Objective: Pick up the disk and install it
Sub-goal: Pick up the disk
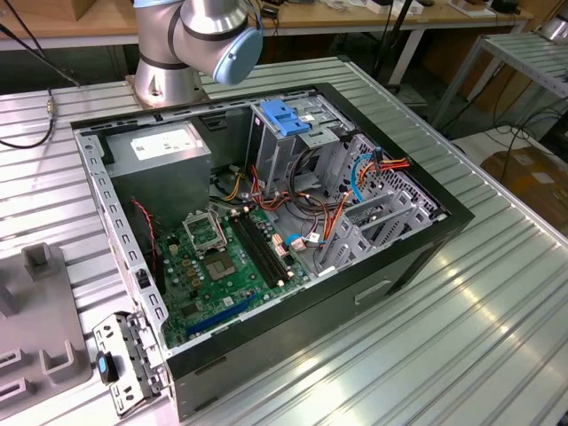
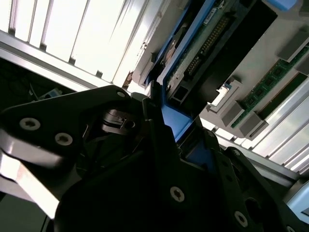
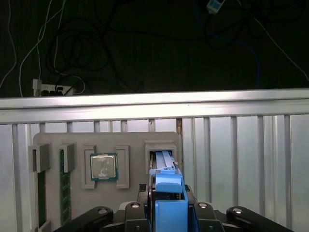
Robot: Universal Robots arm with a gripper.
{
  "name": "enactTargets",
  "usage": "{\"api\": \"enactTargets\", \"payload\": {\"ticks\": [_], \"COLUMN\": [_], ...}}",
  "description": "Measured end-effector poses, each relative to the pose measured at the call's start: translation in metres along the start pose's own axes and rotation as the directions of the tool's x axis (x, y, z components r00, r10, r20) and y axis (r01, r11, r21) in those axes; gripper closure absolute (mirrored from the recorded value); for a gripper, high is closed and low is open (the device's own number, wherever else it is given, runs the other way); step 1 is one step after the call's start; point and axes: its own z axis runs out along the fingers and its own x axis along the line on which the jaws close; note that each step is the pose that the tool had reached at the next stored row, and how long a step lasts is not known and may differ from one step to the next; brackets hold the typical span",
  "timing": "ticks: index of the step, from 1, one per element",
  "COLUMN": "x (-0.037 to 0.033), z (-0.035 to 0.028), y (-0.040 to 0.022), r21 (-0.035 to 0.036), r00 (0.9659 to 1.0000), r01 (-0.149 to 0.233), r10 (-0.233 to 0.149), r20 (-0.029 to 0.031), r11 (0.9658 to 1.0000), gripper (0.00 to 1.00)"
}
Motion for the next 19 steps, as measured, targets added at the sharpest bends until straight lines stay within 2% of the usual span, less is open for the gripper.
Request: {"api": "enactTargets", "payload": {"ticks": [9, 11, 19], "x": [0.0, 0.0, 0.0003], "z": [-0.0015, -0.0043, -0.0237], "y": [0.0, 0.0, -0.0003], "r21": [0.0002, -0.0001, 0.0], "r00": [1.0, 1.0, 1.0], "r01": [0.0, 0.0, 0.0], "r10": [0.0, 0.0, 0.0], "r20": [0.0001, 0.0, 0.0], "r11": [1.0, 1.0, 1.0], "gripper": [0.63, 0.63, 0.63]}}
